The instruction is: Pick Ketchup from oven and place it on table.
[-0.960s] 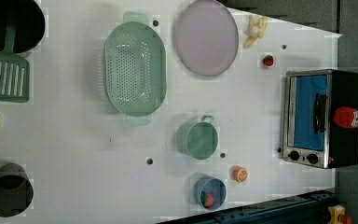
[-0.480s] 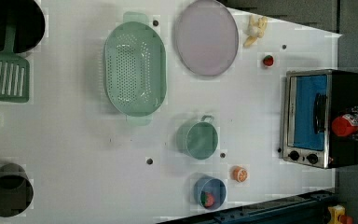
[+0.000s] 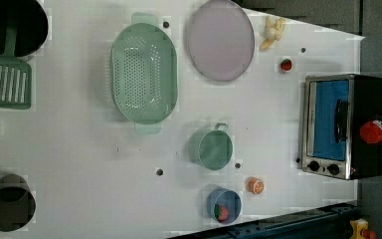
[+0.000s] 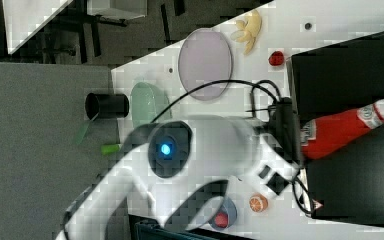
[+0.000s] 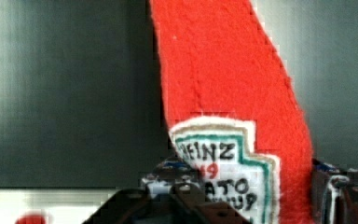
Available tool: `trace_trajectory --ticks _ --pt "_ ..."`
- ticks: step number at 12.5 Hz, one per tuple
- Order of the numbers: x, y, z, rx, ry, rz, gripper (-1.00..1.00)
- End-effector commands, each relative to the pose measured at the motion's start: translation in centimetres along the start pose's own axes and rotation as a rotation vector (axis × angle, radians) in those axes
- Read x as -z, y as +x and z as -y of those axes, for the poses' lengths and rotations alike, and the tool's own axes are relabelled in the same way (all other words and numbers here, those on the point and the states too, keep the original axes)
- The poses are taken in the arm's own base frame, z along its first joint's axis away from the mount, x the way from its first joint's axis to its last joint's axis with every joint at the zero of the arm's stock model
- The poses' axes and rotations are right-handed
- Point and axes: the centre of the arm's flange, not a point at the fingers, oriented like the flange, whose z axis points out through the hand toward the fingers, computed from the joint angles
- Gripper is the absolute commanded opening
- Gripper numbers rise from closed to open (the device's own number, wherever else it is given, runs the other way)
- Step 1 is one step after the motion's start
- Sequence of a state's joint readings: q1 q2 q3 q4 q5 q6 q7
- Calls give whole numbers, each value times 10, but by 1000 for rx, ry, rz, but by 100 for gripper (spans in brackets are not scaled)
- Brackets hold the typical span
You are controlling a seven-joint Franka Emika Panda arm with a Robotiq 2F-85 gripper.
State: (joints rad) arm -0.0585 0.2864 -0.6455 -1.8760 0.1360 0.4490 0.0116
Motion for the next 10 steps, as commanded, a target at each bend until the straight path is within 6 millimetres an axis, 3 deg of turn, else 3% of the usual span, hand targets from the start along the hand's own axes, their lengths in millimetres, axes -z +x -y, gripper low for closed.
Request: trace_trajectory --ticks 1,3,4,5,6,8,9,10 --pt "122 -117 71 235 140 -51 23" --pt "131 -198 99 382 162 -38 23" --pt "126 -238 110 452 155 -28 23" --pt "120 -265 116 500 146 -18 23" --pt "102 -319 121 591 116 4 23" --pt "78 -355 118 650 75 25 23" --pt "55 -369 114 672 49 36 23" --pt "37 -372 110 676 39 38 23"
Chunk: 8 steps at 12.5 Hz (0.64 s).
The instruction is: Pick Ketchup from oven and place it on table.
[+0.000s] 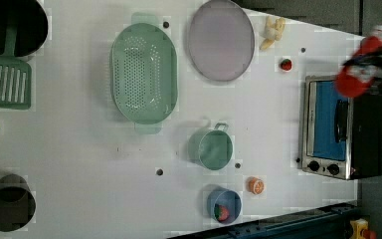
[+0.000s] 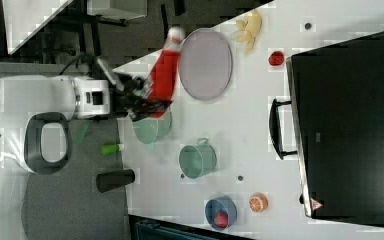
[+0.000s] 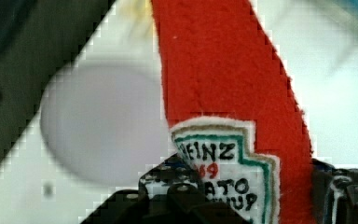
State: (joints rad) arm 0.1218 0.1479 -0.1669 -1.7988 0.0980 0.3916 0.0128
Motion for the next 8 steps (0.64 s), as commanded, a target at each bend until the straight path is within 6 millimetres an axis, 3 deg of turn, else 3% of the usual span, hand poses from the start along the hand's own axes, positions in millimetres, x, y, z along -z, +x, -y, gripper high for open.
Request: trace_trajectory --ticks 1,8 --pt "-71 -29 -13 -7 -78 51 23" --pt "-192 -35 -75 -53 -124 33 23"
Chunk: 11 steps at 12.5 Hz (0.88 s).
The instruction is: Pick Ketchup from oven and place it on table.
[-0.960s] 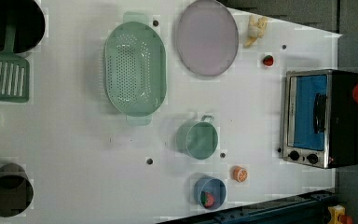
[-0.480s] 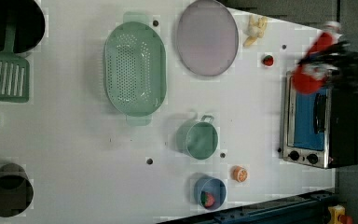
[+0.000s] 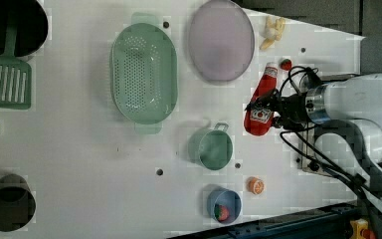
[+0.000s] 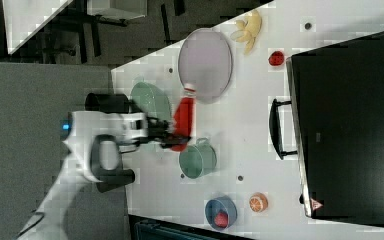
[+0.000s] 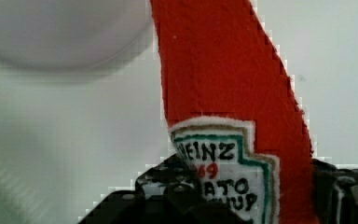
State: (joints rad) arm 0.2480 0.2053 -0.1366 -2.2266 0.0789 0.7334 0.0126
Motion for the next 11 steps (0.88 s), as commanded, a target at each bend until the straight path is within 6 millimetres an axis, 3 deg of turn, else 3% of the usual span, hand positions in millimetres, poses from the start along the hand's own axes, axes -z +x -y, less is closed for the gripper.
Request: trace_trajectory --ticks 1,4,5,7,9,10,11 --pt "-12 62 -64 -191 25 -37 23" --pt "-52 64 -66 -194 4 -45 26" --pt "-60 66 -66 -195 4 -53 42" --pt "-66 69 -65 -199 17 -74 93" --pt "-43 74 -62 -219 55 -100 100" --pt "-19 74 -61 -251 84 -112 100" --pt "16 74 -58 -287 127 -128 100"
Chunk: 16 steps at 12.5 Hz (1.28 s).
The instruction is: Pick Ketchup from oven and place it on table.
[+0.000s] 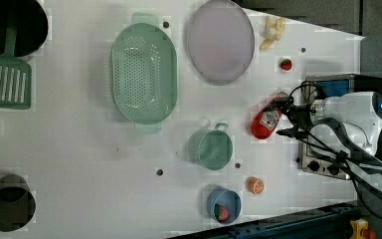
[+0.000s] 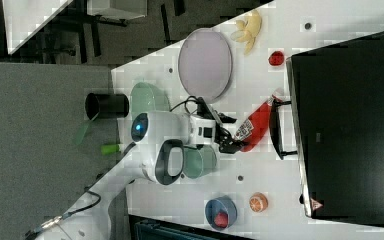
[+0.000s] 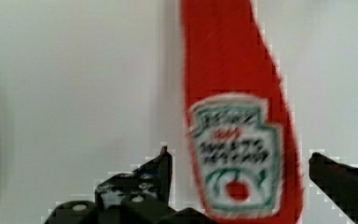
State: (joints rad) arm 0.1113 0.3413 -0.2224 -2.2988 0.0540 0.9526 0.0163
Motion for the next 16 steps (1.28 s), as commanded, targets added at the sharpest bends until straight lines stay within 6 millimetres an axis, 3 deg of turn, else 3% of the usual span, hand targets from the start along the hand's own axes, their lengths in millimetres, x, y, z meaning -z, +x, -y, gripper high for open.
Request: trace_trajectory --ticks 1,2,4,6,7,9,11,13,16 --pt "124 -8 34 -92 178 -67 100" --pt "155 -8 34 -89 191 -61 100" --pt "254 -10 28 -76 231 -51 100" --pt "332 -14 15 -61 257 -64 100" --pt "354 -15 10 -77 241 -57 100" --pt "387 -18 -2 -71 145 -61 100" --pt "401 -25 -11 -71 95 -24 100" --pt "408 -27 -14 -71 80 -13 100" --pt "402 -26 -12 -71 69 -7 100"
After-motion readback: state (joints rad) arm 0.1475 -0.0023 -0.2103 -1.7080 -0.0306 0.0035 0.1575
